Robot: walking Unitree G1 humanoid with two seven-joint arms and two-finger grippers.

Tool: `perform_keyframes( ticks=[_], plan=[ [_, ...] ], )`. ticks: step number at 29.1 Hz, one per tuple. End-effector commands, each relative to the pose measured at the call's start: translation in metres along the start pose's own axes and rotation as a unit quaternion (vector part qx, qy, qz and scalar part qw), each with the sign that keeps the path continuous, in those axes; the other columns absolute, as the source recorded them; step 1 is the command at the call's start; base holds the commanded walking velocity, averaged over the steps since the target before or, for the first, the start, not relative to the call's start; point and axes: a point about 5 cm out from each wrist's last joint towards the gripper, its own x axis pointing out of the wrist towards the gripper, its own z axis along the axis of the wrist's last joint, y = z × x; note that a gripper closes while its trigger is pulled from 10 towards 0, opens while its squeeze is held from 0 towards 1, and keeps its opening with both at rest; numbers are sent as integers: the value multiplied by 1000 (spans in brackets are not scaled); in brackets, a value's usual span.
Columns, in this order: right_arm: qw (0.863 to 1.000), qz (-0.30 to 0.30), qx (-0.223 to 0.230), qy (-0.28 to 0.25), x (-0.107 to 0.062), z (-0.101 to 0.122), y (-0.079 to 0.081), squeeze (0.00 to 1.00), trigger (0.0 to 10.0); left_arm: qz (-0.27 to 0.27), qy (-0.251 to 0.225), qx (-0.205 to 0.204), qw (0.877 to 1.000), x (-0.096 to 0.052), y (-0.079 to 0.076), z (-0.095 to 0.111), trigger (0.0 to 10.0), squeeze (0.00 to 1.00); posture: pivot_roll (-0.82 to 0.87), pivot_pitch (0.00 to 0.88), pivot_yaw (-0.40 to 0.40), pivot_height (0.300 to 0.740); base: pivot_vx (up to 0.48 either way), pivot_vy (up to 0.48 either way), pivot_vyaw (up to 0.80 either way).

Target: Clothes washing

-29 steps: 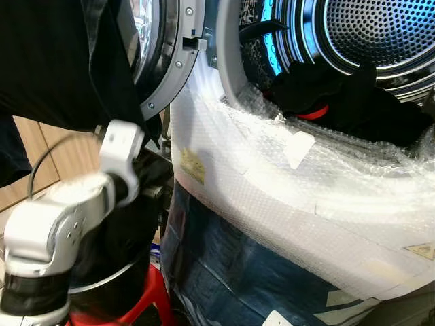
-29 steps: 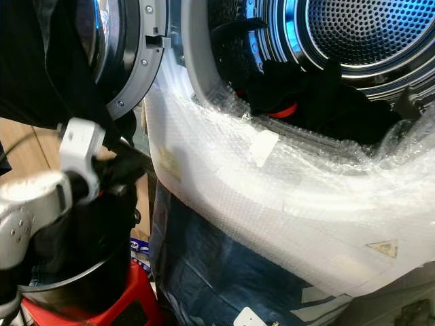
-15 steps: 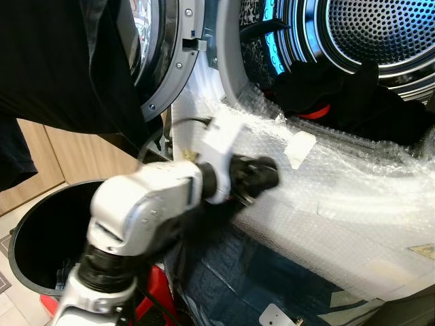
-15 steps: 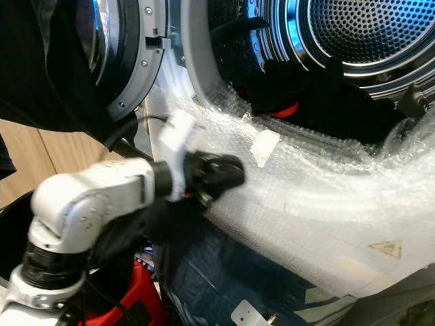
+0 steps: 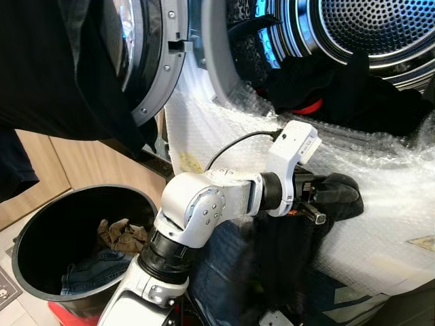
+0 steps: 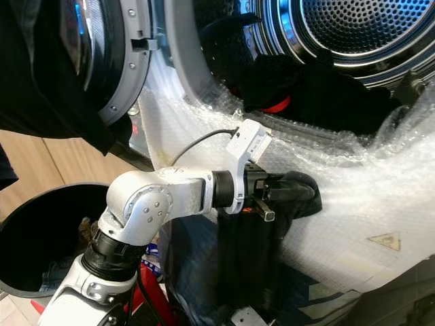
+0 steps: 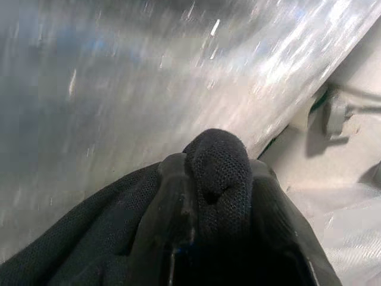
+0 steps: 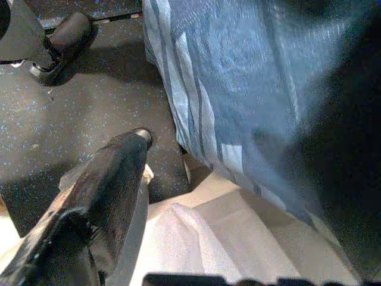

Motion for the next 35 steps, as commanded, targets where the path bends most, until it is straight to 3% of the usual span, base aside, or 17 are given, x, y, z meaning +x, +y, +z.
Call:
perform_keyframes(
  ticks=[1, 4, 9, 17, 21, 25, 27, 28, 29, 32, 35],
  plan=[
    [1000, 1, 3, 13, -1, -12, 1, 0, 10000, 50, 15, -13, 999, -23, 20, -16, 0, 0, 155, 0, -29, 740, 0, 0, 0],
    [1000, -7, 7, 12, -2, -16, -3, 0, 10000, 128, 29, -37, 991, -54, 43, -37, 0, 0, 166, 0, -30, 740, 0, 0, 0],
    [1000, -23, 17, -4, -5, -17, -18, 0, 10000, 195, 54, -59, 978, -90, 53, -64, 0, 0, 188, 0, -45, 740, 0, 0, 0],
    [997, -36, 41, -49, -11, -8, -41, 0, 10000, 236, 58, -51, 969, -98, 59, -74, 0, 0, 163, 0, -54, 740, 0, 0, 0],
    [997, -28, 27, -66, -15, -9, -50, 0, 10000, 260, 56, -51, 963, -103, 64, -73, 0, 0, 144, 0, -61, 740, 0, 0, 0],
    [996, -42, 38, -67, -19, -16, -58, 0, 10000, 316, 78, -41, 945, -120, 74, -78, 0, 0, 145, 0, -64, 740, 0, 0, 0],
    [993, -60, 61, -79, -22, -17, -67, 0, 10000, 389, 92, -37, 916, -139, 87, -85, 0, 0, 142, 0, -64, 740, 0, 0, 0],
    [993, -60, 61, -79, -22, -17, -67, 0, 10000, 389, 92, -37, 916, -139, 87, -85, 0, 0, 142, 0, -64, 740, 0, 0, 0],
    [992, -66, 70, -84, -24, -17, -71, 0, 10000, 417, 95, -38, 903, -146, 91, -88, 0, 0, 140, 0, -66, 740, 0, 0, 0],
    [990, -72, 70, -98, -26, -14, -77, 0, 10000, 443, 73, -59, 892, -154, 92, -88, 0, 0, 142, 0, -71, 740, 0, 0, 0],
    [988, -76, 82, -110, -28, -12, -82, 0, 10000, 449, 74, -60, 888, -157, 91, -88, 0, 0, 148, 0, -73, 740, 0, 0, 0]
  ],
)
